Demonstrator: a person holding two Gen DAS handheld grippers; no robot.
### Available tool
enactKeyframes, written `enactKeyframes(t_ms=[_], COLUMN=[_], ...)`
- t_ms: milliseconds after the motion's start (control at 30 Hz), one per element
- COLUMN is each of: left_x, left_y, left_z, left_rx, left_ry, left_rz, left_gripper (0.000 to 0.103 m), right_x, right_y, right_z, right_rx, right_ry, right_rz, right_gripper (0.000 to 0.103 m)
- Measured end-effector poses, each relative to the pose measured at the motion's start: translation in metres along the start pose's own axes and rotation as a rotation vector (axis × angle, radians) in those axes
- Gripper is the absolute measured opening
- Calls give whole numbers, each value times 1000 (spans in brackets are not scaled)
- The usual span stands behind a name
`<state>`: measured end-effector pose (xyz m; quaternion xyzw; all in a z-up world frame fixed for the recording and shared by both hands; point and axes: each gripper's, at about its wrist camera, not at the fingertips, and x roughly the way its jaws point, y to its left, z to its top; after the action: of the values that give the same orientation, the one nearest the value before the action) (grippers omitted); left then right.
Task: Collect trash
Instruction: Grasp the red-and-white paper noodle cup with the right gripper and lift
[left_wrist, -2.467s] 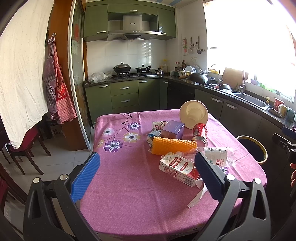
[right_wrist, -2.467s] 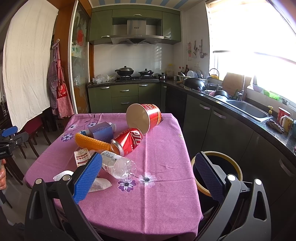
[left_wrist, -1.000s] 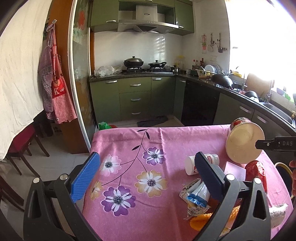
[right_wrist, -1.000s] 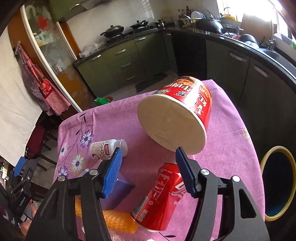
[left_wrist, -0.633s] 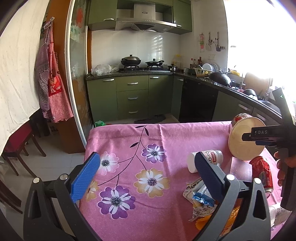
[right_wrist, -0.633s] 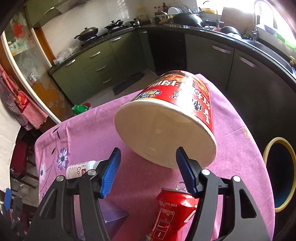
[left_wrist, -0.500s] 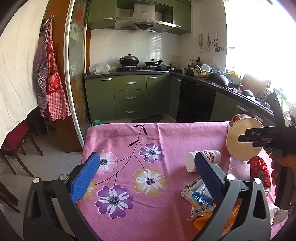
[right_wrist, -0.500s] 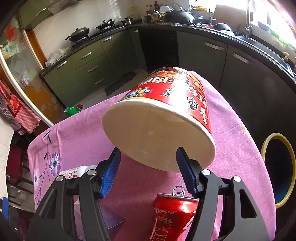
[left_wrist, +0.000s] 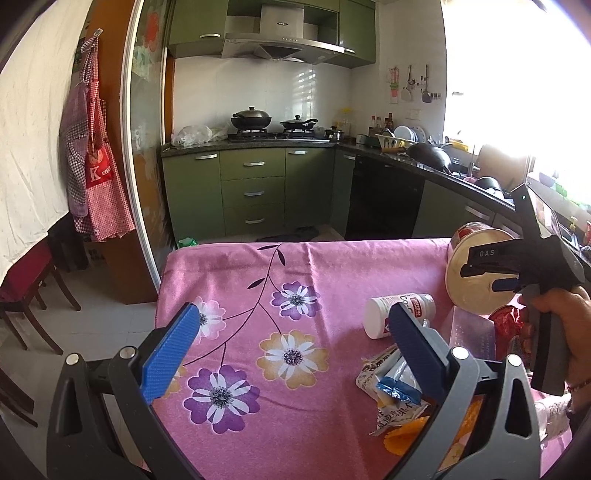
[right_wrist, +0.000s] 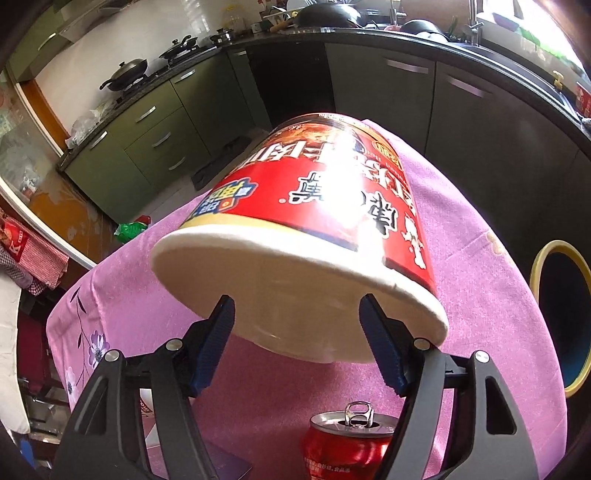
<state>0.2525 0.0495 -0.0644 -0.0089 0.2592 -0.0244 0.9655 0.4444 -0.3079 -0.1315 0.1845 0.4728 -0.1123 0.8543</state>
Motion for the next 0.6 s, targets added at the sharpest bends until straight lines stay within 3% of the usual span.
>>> enactKeyframes(t_ms=[333,367,600], left_x=[3,3,4], left_y=[-1,-1,-2], left_z=[-2,-1,-2], left_rx=[6,7,8], left_ry=[10,12,11], left_rz=[-8,-7,-6], left_gripper=[97,97,97], right_x=[8,7,-4], right_y=[-8,-8,-9], right_z=[3,2,-5], right_rx=[9,8,1], right_ry=[55,55,56], right_rz=[21,23,84], right_gripper=[61,54,54])
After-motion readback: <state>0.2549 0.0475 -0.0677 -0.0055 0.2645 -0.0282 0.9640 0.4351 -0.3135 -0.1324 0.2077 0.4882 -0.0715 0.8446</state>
